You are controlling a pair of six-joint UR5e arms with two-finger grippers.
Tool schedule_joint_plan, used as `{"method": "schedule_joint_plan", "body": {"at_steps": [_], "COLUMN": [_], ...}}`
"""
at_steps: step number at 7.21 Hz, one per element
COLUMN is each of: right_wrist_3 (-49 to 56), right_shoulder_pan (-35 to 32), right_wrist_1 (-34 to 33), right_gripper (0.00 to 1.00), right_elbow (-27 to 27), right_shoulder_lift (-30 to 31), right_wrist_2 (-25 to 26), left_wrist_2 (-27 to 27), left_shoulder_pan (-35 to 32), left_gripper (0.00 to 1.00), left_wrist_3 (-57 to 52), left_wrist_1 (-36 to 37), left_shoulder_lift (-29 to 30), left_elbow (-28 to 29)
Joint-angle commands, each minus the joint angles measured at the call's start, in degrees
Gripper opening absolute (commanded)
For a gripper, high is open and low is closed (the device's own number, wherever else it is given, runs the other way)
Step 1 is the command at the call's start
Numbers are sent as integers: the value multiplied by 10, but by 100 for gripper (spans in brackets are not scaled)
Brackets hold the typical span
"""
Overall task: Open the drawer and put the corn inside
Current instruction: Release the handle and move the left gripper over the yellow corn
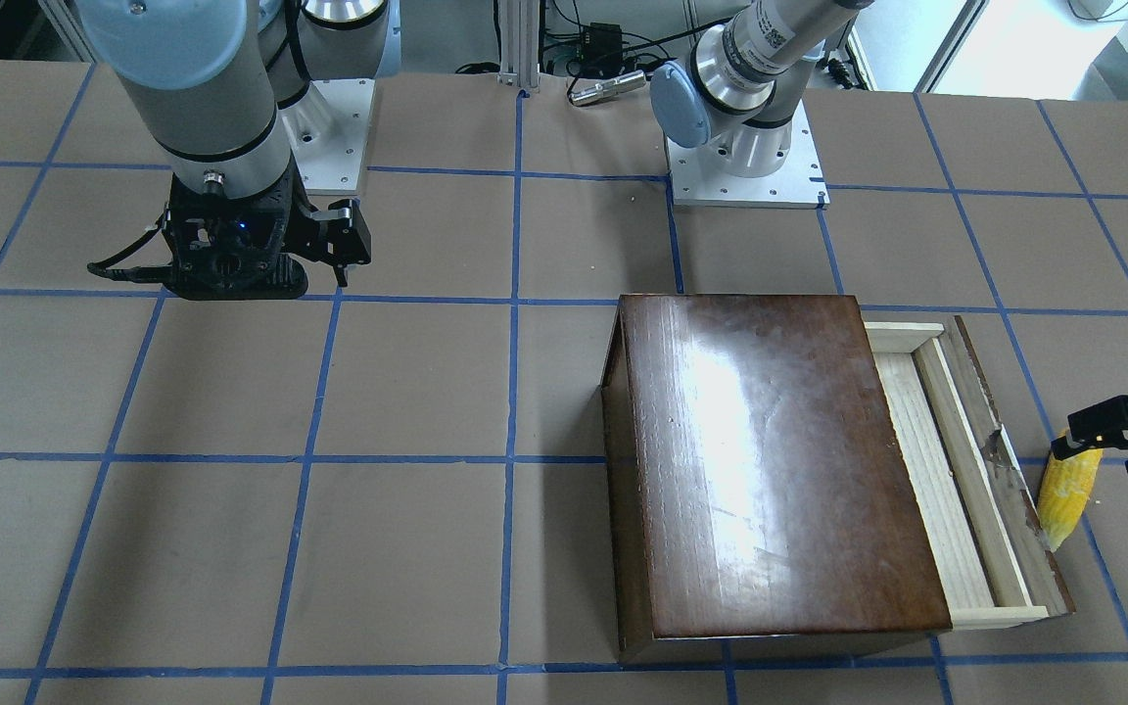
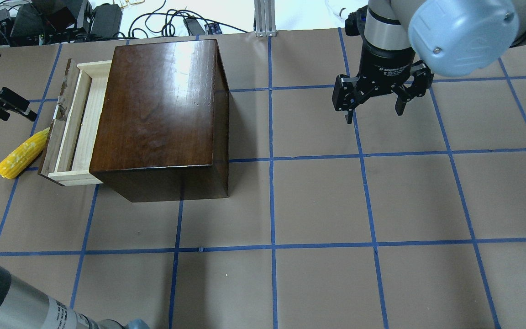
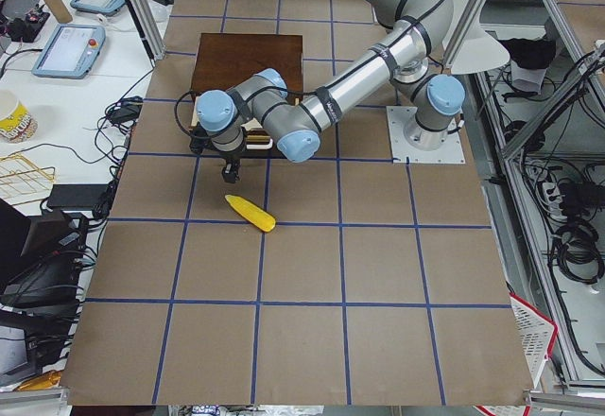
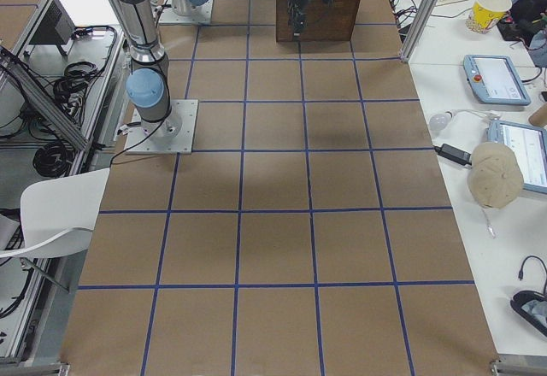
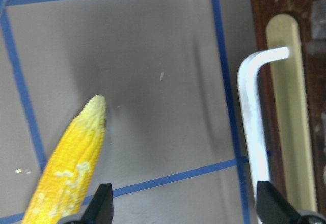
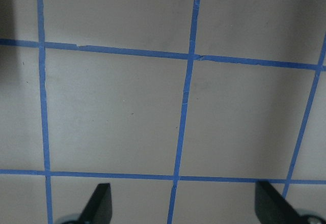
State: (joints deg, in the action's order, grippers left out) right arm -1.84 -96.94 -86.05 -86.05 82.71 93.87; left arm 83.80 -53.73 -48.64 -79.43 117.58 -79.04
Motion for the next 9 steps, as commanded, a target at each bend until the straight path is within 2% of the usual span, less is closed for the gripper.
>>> {"method": "schedule_joint_plan", "body": {"at_steps": [1,2,4,5,9], "right_wrist_3": [0,0,0,0,0], "right_shoulder_pan": [0,0,0,0,0], "right_wrist_1": [0,0,0,0,0], "right_gripper": [100,100,100,100,100], "right_elbow": [0,0,0,0,0], "right_shoulder_lift": [0,0,0,0,0], "right_wrist_2": [0,0,0,0,0], "left_wrist_2": [20,53,57,58,78], "left_shoulder_pan": [26,28,33,43,46], "left_gripper": [100,100,100,100,100], "left_wrist_3": [-90,-135,-187,-201,-255], "left_wrist_1": [38,53,94,137,156], "left_shoulder_lift": [12,21,32,38,67], "left_elbow": [-10,-19,-51,-66,-82]}}
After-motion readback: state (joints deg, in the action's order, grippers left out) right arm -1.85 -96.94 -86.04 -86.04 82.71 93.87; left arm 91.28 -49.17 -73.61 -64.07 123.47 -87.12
